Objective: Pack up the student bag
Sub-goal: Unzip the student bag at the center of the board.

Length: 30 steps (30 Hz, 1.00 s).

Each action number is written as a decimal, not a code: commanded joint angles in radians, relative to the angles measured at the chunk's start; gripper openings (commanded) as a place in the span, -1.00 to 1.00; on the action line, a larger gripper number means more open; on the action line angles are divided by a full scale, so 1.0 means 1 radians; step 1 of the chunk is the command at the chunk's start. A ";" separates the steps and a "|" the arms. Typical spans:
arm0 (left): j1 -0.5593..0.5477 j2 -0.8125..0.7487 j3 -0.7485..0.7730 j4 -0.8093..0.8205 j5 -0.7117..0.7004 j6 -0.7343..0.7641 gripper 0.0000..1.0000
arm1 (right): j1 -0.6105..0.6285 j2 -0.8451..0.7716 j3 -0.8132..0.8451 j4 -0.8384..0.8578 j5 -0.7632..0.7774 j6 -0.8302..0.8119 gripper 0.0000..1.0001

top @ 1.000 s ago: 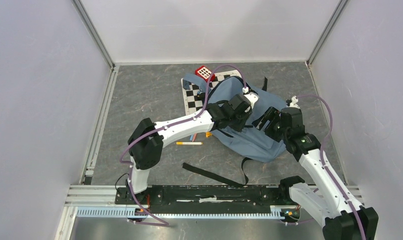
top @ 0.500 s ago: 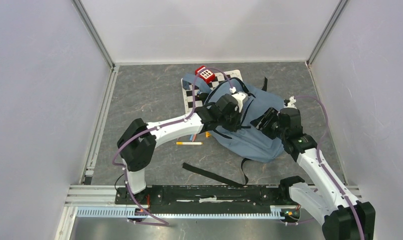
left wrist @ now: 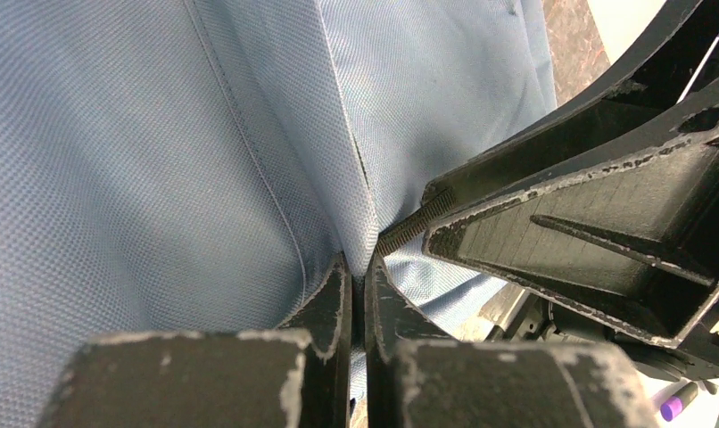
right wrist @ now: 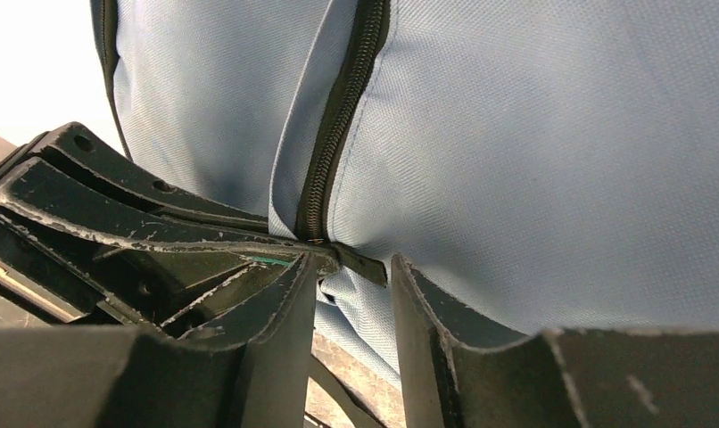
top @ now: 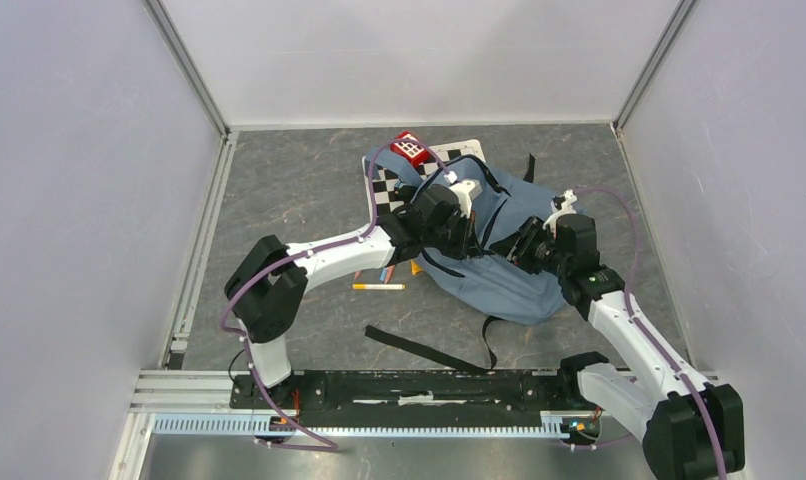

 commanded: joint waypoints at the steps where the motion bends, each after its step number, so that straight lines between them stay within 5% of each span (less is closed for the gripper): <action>1: 0.000 -0.062 -0.001 0.062 0.052 -0.045 -0.96 | -0.001 0.008 -0.016 0.064 -0.048 -0.025 -0.19; 8: 0.001 -0.070 -0.007 0.061 0.046 -0.040 -0.96 | 0.000 0.033 -0.014 0.071 -0.045 -0.073 -0.35; 14: 0.001 -0.073 -0.016 0.051 0.055 -0.029 -0.91 | 0.000 0.034 0.004 0.081 0.004 -0.140 -1.00; 22: 0.001 -0.114 -0.052 -0.004 0.012 0.052 0.05 | -0.001 0.010 0.032 0.118 0.064 -0.222 -1.00; 30: 0.000 -0.110 -0.065 -0.033 -0.005 0.099 0.06 | 0.000 0.047 0.084 0.155 0.060 -0.316 -1.00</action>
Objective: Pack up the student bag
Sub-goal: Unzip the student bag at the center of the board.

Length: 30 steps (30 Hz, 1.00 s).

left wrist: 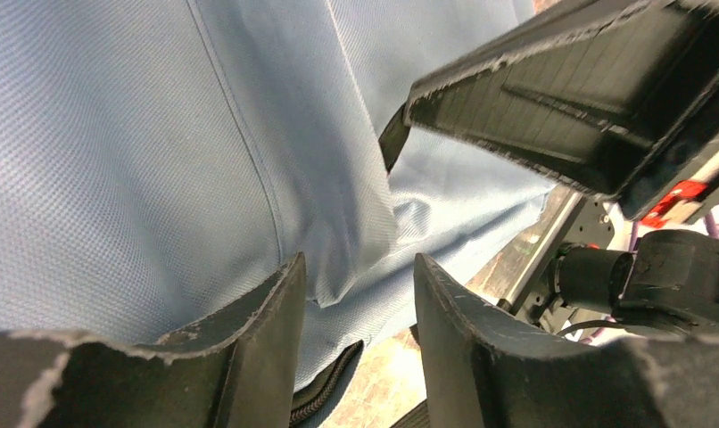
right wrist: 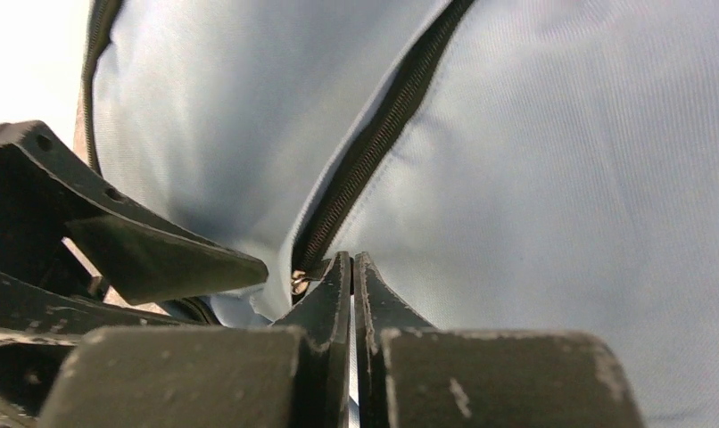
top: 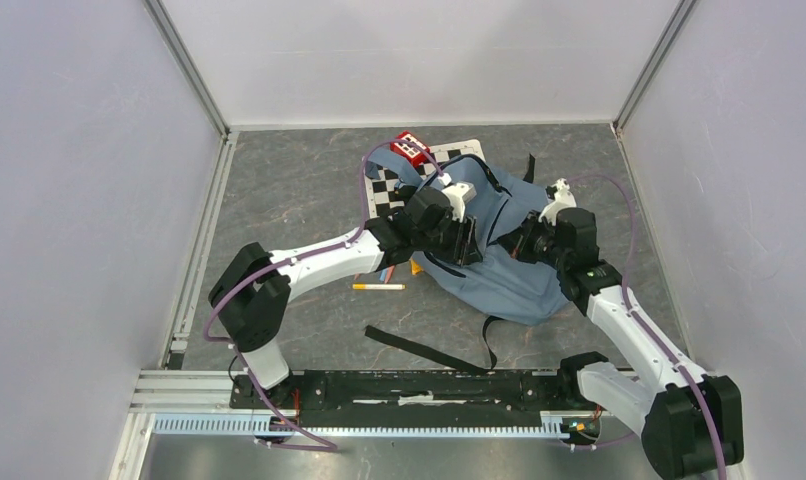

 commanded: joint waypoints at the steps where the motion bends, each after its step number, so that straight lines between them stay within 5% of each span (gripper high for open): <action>1: -0.002 -0.017 0.001 -0.026 -0.005 0.066 0.05 | 0.000 0.016 0.079 0.078 0.027 -0.089 -1.00; 10: -0.003 0.018 0.030 -0.023 0.003 0.084 -0.17 | -0.001 0.055 0.115 0.076 0.065 -0.136 -1.00; 19: -0.006 0.069 0.073 -0.037 0.030 0.127 -0.96 | -0.001 0.080 0.147 0.040 0.143 -0.131 -1.00; 30: -0.006 0.048 0.048 -0.140 0.009 0.231 -0.96 | -0.002 0.183 0.258 -0.036 0.314 -0.150 -1.00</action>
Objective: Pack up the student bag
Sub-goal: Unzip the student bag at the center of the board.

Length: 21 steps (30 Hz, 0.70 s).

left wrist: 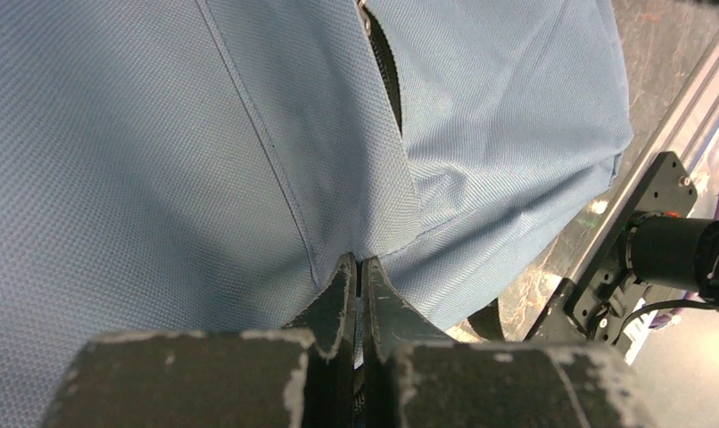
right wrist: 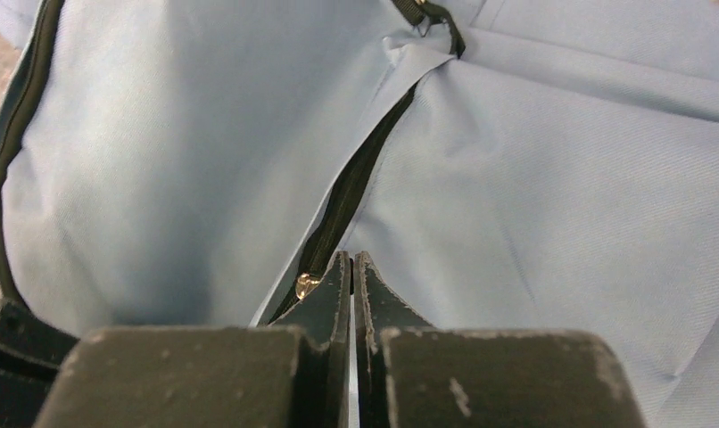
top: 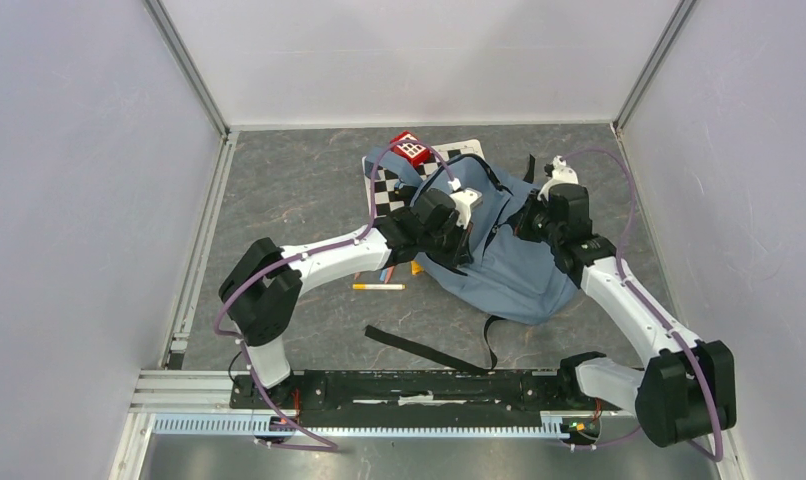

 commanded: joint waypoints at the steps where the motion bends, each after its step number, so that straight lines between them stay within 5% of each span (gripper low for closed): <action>1: -0.006 -0.012 0.014 -0.079 0.006 0.092 -0.96 | -0.008 0.031 0.081 0.023 0.132 -0.042 -1.00; 13: -0.006 -0.023 0.113 -0.173 0.003 0.119 -0.93 | -0.039 0.149 0.195 0.023 0.166 -0.095 -1.00; 17: -0.006 0.006 0.234 -0.186 0.023 0.069 -0.09 | -0.039 0.150 0.205 0.026 0.129 -0.106 -1.00; 21: 0.000 0.073 0.359 -0.200 0.002 0.010 0.20 | -0.039 0.145 0.194 0.025 0.093 -0.106 -1.00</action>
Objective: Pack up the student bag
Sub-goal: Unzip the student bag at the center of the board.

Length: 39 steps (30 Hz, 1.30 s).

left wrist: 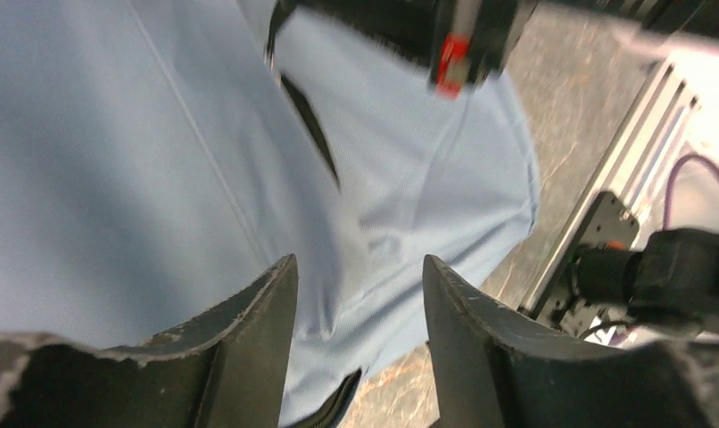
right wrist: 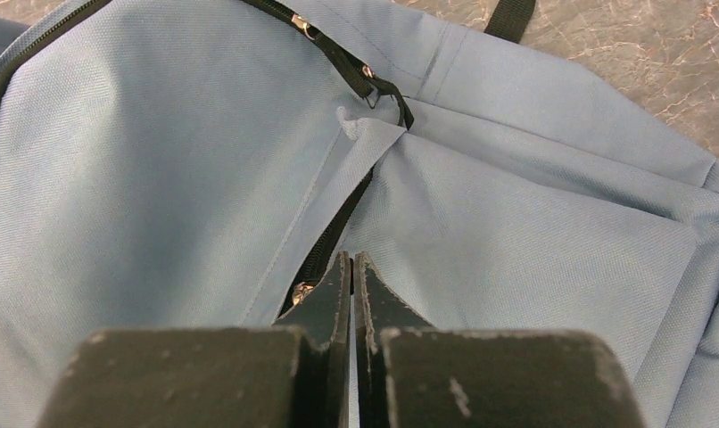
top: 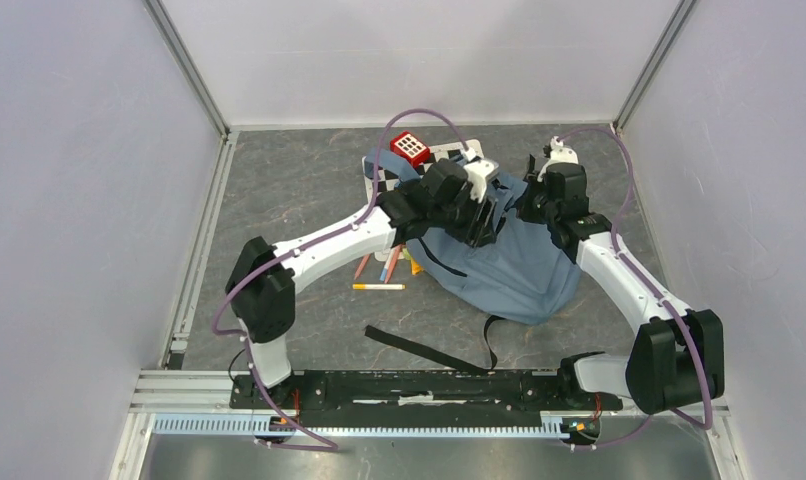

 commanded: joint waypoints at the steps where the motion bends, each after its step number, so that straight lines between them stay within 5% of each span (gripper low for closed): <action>1: 0.007 0.082 0.157 -0.034 -0.008 -0.059 0.24 | -0.011 -0.015 0.035 0.054 -0.009 -0.025 -1.00; 9: 0.029 0.250 0.338 -0.116 -0.023 -0.053 0.33 | -0.013 -0.021 0.031 0.055 -0.015 -0.029 -1.00; 19: 0.031 0.293 0.359 -0.153 -0.030 -0.024 -0.13 | -0.013 -0.022 0.043 0.053 -0.010 -0.035 -1.00; 27: 0.032 0.246 0.301 -0.089 -0.067 -0.051 -0.10 | -0.011 -0.017 0.042 0.051 -0.005 -0.037 -1.00; 35: 0.034 0.223 0.283 -0.075 -0.075 -0.036 -0.94 | -0.011 -0.015 0.038 0.046 0.028 -0.036 -1.00; 39: 0.034 0.182 0.209 -0.035 -0.006 -0.004 -0.96 | -0.013 0.006 0.059 0.045 0.078 -0.043 -1.00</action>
